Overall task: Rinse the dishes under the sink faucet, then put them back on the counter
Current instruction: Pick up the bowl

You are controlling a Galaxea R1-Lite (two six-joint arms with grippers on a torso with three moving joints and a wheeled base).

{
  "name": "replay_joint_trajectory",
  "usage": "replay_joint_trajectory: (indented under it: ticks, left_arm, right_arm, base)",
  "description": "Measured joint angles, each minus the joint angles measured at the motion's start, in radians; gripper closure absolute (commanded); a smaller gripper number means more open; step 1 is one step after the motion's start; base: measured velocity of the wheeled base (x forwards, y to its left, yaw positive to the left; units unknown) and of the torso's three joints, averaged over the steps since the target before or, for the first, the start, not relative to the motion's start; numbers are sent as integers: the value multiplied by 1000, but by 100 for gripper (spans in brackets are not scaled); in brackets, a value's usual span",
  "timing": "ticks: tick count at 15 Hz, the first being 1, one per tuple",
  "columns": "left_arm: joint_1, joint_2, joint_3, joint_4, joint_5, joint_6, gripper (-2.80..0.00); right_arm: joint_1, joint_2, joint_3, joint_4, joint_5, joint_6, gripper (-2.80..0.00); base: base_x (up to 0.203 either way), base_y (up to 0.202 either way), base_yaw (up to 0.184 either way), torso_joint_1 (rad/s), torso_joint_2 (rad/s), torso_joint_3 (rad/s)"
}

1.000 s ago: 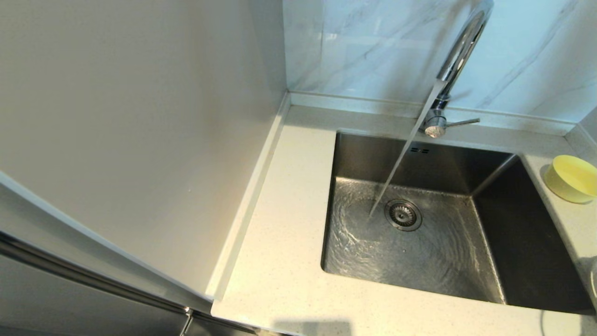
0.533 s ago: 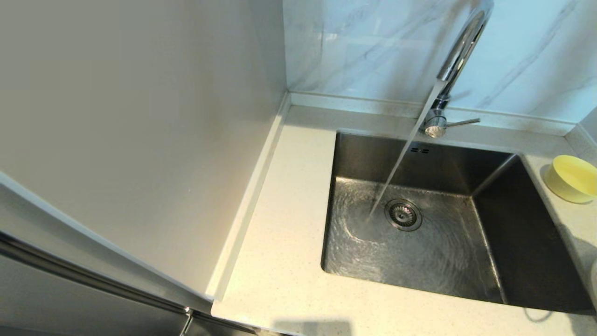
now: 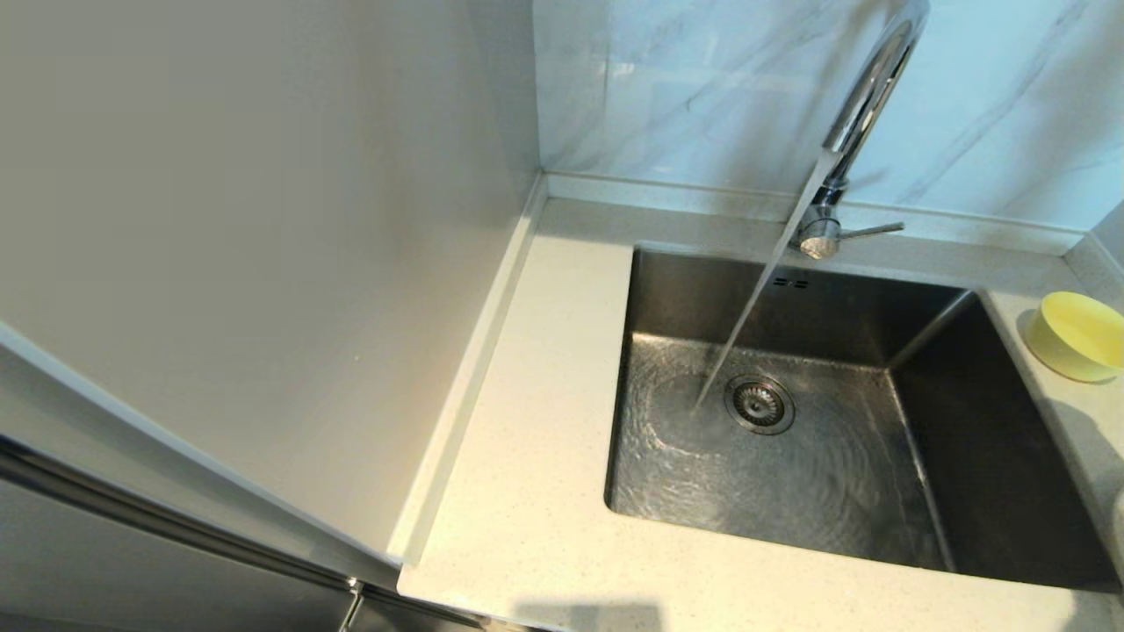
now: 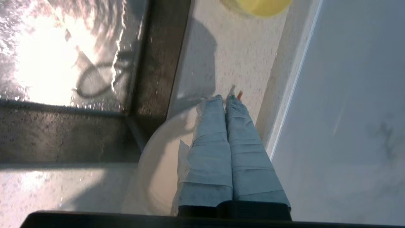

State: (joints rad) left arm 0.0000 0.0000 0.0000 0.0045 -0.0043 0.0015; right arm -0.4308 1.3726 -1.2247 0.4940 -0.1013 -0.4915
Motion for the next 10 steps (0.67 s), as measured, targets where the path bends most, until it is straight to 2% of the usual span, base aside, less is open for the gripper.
replay_joint_trajectory:
  ticks: [1,2,3,7,10]
  left_arm:
    - [0,0,0,0,0,0,0]
    - [0,0,0,0,0,0,0]
    - [0,0,0,0,0,0,0]
    - [0,0,0,0,0,0,0]
    - [0,0,0,0,0,0,0]
  right_arm:
    - [6,21,-24,-1,-1,0,0]
    - [11,46,-51,-1,-1,-1,-202]
    - [18,73,-73,0,-5,0,-280]
    - [57,158,-134,3,-2,15,-280]
    - [76,224,-200,13,7,66,-280]
  base:
    - [0,0,0,0,0,0]
    - [0,0,0,0,0,0]
    - [0,0,0,0,0,0]
    - [0,0,0,0,0,0]
    - [0,0,0,0,0,0]
